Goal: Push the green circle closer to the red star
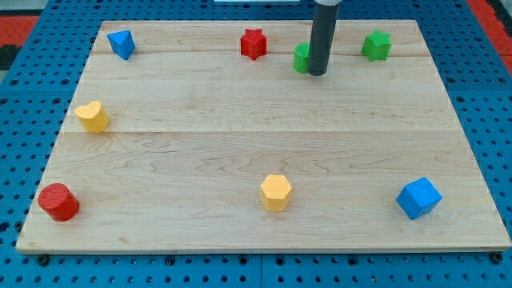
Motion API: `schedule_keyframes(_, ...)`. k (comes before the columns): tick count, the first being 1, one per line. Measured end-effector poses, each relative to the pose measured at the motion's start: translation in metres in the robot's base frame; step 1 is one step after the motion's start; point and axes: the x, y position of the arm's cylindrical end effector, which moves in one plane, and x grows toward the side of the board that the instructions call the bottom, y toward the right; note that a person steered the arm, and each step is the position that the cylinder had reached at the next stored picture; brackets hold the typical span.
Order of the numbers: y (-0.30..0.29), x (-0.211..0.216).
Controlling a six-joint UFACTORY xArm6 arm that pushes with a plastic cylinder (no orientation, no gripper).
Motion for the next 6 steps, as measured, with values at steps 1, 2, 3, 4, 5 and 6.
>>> schedule_keyframes(1,-0.014,-0.03)
schedule_keyframes(2,-0.011,-0.016)
schedule_keyframes(3,0.027,-0.024)
schedule_keyframes(4,0.045,-0.056)
schedule_keyframes(5,0.022,-0.062)
schedule_keyframes(6,-0.008,-0.062)
